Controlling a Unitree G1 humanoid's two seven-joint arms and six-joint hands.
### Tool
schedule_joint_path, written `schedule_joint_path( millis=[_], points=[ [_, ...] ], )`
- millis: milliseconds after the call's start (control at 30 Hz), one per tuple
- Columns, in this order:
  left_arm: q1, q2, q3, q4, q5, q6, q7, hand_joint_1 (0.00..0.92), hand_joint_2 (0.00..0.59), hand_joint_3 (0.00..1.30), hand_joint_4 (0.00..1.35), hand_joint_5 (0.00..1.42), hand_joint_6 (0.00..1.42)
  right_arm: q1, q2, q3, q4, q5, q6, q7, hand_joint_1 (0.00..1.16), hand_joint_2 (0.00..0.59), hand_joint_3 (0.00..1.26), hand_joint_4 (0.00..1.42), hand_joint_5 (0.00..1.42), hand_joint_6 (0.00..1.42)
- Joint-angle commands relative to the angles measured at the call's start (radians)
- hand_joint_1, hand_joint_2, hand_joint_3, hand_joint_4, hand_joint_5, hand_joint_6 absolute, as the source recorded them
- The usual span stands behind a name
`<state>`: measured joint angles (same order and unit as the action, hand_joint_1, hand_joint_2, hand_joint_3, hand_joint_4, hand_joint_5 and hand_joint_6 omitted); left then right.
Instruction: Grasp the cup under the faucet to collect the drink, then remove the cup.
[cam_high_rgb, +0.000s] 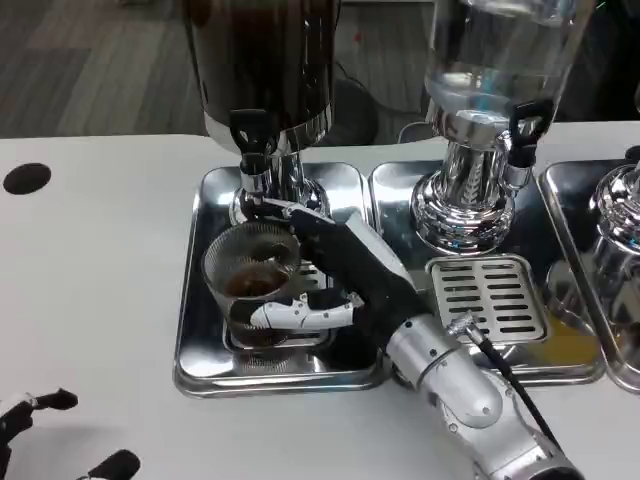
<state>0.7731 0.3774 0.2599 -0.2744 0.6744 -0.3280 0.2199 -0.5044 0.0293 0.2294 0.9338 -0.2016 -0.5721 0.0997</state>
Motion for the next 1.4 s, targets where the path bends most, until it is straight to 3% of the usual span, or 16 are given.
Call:
schedule_joint_path(
  millis=[33, 467, 1000, 1400],
  points=[
    [0.007, 0.007, 0.011, -0.013, -0.009, 0.0, -0.013, 0.006, 0.081, 0.43, 0.32, 0.39, 0.17, -0.004, 0.001, -0.003, 0.007, -0.011, -0.019, -0.015, 0.93, 0.097, 0.3, 0.31, 0.39, 0.3],
    [0.023, 0.003, 0.031, -0.03, -0.027, -0.015, -0.012, 0.006, 0.082, 0.43, 0.33, 0.39, 0.19, 0.007, 0.005, -0.002, 0.01, -0.023, -0.021, -0.044, 0.93, 0.131, 0.47, 0.46, 0.53, 0.43],
    [0.008, 0.001, 0.013, -0.012, -0.023, -0.012, -0.017, 0.006, 0.082, 0.42, 0.33, 0.41, 0.19, 0.01, 0.0, -0.008, -0.002, -0.014, -0.025, -0.04, 0.93, 0.133, 0.49, 0.48, 0.55, 0.46],
    [-0.024, 0.007, -0.001, 0.011, -0.026, -0.005, -0.022, 0.006, 0.083, 0.41, 0.33, 0.41, 0.21, 0.035, -0.02, -0.027, -0.071, 0.002, -0.03, -0.02, 0.93, 0.133, 0.5, 0.49, 0.55, 0.47]
  ],
)
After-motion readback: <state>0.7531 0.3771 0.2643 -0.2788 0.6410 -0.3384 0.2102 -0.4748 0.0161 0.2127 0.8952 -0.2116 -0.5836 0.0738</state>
